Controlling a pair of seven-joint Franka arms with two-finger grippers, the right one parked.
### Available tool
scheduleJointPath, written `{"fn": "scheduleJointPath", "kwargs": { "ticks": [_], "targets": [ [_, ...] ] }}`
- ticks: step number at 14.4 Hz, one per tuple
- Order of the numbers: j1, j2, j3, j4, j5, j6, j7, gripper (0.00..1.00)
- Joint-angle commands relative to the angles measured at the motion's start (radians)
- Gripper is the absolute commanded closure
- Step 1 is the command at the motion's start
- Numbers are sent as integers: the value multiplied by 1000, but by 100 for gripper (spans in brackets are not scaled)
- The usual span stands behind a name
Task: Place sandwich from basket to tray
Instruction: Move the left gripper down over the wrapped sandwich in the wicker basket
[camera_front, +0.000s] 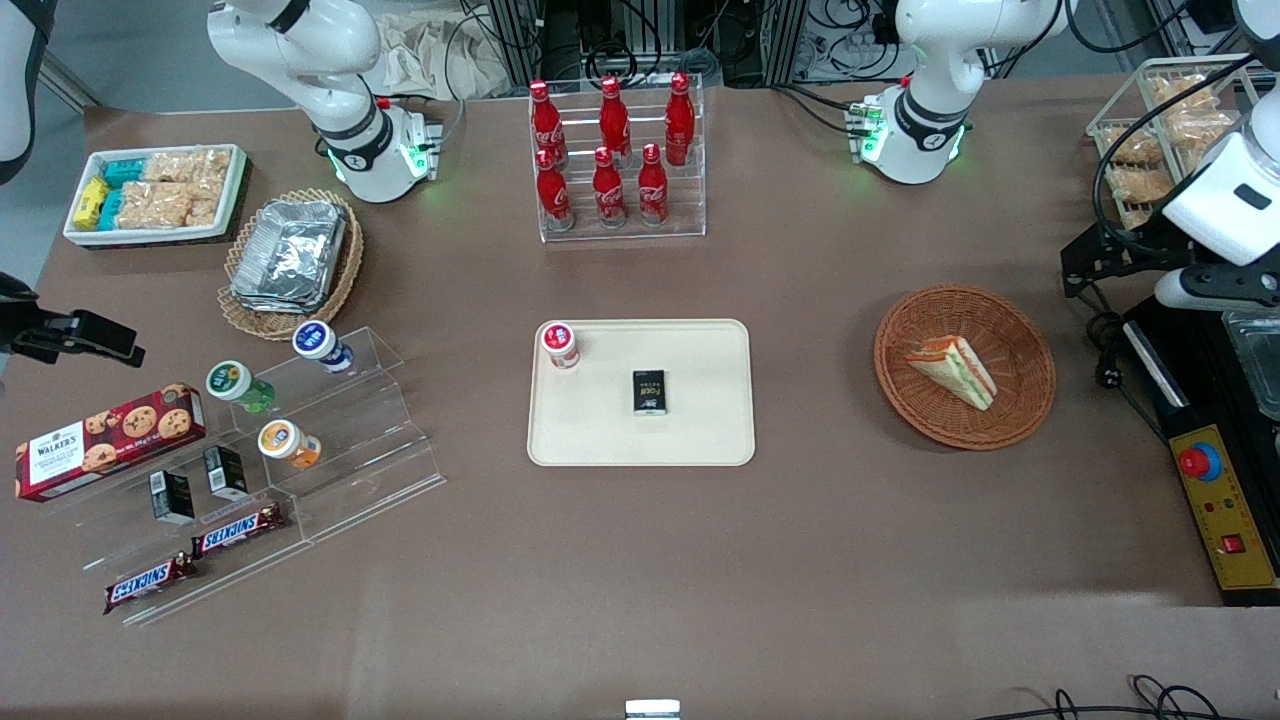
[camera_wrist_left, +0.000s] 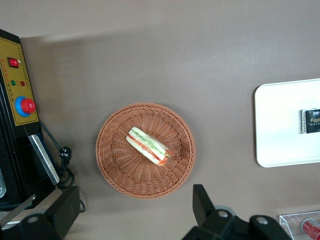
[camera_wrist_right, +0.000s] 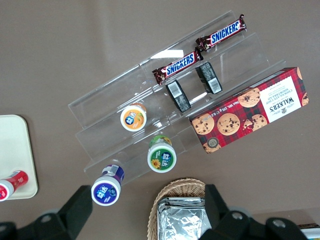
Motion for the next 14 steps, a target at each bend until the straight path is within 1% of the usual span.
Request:
{"fn": "scheduleJointPath", "kwargs": {
  "ticks": [1,3,4,7,10,11,14],
  "targets": [
    [-12,2,14,22,1,-30,14,0],
    [-9,2,15,22,-8,-54,9,0],
    [-13,4,12,1,-1,-67,-38,0],
    [-12,-10,12,-80,-11,-9,-188,0],
    [-20,-42,0,-221,1,134,-429,0],
    [-20,-60,-12,-281,8,184,-472,1],
    [-6,-97,-9,-430,4,273,-618,1]
  ]
}}
